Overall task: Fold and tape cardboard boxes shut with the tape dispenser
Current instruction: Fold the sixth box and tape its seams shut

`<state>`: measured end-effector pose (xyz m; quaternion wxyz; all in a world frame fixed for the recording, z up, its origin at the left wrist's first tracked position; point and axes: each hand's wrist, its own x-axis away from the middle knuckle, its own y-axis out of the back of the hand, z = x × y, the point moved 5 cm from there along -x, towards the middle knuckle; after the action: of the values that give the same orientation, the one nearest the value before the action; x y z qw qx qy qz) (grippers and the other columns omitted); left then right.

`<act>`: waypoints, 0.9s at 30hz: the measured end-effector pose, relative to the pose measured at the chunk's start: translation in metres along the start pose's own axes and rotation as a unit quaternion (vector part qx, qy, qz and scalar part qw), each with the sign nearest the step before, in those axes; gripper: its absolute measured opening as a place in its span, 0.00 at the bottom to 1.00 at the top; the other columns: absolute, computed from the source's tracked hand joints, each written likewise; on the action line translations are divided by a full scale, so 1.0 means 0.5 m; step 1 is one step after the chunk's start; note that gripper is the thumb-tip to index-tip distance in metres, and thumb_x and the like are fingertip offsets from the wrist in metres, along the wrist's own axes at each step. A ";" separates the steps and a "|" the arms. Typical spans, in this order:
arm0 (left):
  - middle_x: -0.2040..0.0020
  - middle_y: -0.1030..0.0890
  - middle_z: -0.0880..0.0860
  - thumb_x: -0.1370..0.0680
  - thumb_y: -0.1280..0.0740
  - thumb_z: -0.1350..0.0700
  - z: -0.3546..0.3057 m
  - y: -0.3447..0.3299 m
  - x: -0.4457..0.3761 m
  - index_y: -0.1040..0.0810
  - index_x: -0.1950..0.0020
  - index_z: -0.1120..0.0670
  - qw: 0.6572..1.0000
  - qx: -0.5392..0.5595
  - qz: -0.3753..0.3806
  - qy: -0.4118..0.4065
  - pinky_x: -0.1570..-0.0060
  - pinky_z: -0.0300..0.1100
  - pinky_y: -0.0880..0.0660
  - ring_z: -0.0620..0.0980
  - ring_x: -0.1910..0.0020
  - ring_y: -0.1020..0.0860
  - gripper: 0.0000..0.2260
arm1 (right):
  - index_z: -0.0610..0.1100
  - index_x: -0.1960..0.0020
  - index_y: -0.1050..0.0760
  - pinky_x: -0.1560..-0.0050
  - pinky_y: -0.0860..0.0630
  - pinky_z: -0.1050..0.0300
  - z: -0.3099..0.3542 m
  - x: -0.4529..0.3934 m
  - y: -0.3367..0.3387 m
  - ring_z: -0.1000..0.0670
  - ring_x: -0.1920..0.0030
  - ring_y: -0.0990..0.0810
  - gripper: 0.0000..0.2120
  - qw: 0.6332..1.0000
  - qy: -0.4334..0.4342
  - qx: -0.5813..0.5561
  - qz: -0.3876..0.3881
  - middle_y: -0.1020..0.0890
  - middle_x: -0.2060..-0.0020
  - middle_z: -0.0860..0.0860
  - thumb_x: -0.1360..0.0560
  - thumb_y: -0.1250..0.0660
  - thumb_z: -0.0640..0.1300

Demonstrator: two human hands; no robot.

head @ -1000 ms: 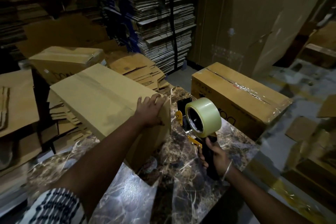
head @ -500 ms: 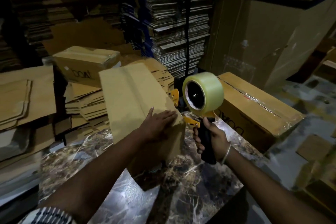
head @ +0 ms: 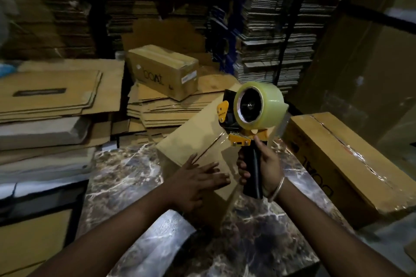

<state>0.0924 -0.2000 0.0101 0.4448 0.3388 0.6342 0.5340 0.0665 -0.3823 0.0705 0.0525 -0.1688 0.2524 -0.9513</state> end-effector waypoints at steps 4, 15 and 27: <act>0.21 0.39 0.39 0.17 0.47 0.40 -0.008 0.010 0.083 0.38 0.21 0.40 0.984 0.078 -0.118 0.105 0.25 0.56 0.64 0.49 0.19 0.50 0.24 | 0.42 0.64 0.29 0.74 0.38 0.60 -0.019 -0.028 -0.025 0.50 0.78 0.36 0.29 1.000 -0.029 0.005 0.006 0.33 0.71 0.47 0.29 0.39 0.69; 0.21 0.51 0.34 0.28 0.27 0.47 -0.069 -0.086 0.082 0.49 0.23 0.35 0.600 0.495 -0.433 0.455 0.21 0.47 0.45 0.36 0.22 0.49 0.41 | 0.42 0.63 0.29 0.74 0.39 0.59 -0.071 -0.091 -0.062 0.51 0.77 0.37 0.28 0.988 -0.115 0.045 0.095 0.33 0.71 0.48 0.27 0.39 0.69; 0.22 0.35 0.46 0.25 0.36 0.31 -0.084 -0.090 0.068 0.42 0.31 0.22 0.461 0.478 -0.453 0.595 0.28 0.59 0.34 0.51 0.25 0.32 0.25 | 0.42 0.64 0.29 0.76 0.40 0.60 -0.081 -0.095 -0.059 0.51 0.79 0.37 0.28 0.958 -0.169 0.108 0.207 0.34 0.73 0.48 0.33 0.34 0.69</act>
<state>0.0428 -0.1940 -0.0393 -0.0926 -0.2363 0.9656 -0.0565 0.0964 -0.3291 0.0383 0.3079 -0.2646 0.1653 -0.8988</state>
